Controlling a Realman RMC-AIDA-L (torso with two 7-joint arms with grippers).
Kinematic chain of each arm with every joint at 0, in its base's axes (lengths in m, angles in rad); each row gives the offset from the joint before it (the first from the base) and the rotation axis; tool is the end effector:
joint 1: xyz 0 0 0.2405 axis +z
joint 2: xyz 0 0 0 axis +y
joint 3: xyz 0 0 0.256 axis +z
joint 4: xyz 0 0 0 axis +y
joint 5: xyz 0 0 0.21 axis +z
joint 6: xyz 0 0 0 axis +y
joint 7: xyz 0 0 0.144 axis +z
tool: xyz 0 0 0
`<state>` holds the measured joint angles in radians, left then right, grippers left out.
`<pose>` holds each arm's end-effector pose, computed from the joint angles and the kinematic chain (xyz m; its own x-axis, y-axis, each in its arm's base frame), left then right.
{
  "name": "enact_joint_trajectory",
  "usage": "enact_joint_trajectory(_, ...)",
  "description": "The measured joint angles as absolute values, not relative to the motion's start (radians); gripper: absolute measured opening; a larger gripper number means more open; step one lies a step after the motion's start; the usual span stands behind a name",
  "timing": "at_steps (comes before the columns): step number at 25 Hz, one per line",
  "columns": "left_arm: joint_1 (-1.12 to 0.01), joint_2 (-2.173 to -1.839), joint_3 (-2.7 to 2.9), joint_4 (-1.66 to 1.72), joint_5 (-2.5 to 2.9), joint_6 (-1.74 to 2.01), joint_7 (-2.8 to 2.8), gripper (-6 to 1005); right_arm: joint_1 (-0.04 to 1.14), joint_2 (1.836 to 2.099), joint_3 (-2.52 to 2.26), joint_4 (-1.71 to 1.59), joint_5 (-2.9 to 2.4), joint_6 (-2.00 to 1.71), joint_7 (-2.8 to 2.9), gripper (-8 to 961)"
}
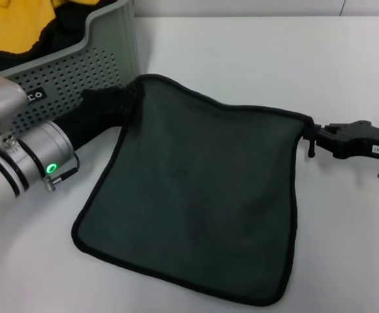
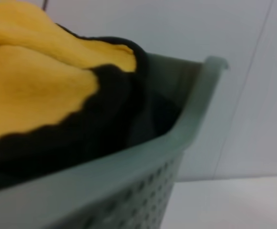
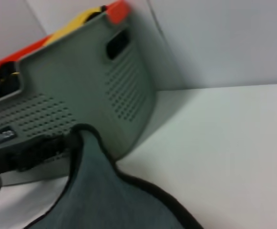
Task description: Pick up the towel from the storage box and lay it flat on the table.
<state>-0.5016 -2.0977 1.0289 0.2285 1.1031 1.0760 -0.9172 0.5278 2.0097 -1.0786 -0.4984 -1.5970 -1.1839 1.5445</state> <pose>-0.2970 0.3454 -0.0489 0.6047 0.2893 0.7420 0.7376 -0.5548 -0.3849 0.2749 0.3589 -0.0213 0.6446 -0.5273 -0.5536 -0.7055 -0.6893 -0.1649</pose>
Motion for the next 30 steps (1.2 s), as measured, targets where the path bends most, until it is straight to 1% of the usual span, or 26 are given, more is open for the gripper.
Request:
enact_joint_trajectory(9,-0.521,-2.102,1.056,0.214,1.108,1.026,-0.862,43,0.558,2.023,-1.085,-0.491,-1.593,-1.082,1.546,150)
enact_joint_trajectory(18,-0.504,-2.102,1.063,0.215,1.076,0.995,-0.895,78,0.531,2.026,-1.082,-0.513,-1.587,-1.062,1.542,166)
enact_joint_trajectory(21,-0.487,-2.104,1.066,0.214,1.056,1.001,-0.901,89,0.505,2.024,-1.083,-0.54,-1.579,-1.105,1.538,276)
enact_joint_trajectory(26,-0.439,-2.101,1.073,0.219,1.069,1.055,-0.889,285,0.418,2.02,-1.07,-0.634,-1.503,-1.208,1.512,467)
enact_joint_trajectory(29,-0.404,-2.098,1.075,0.227,1.076,1.127,-0.878,408,0.369,2.016,-1.047,-0.69,-1.452,-1.351,1.455,589)
enact_joint_trajectory(30,-0.394,-2.095,1.082,0.231,1.091,1.177,-0.877,450,0.36,2.014,-1.03,-0.699,-1.442,-1.422,1.432,604)
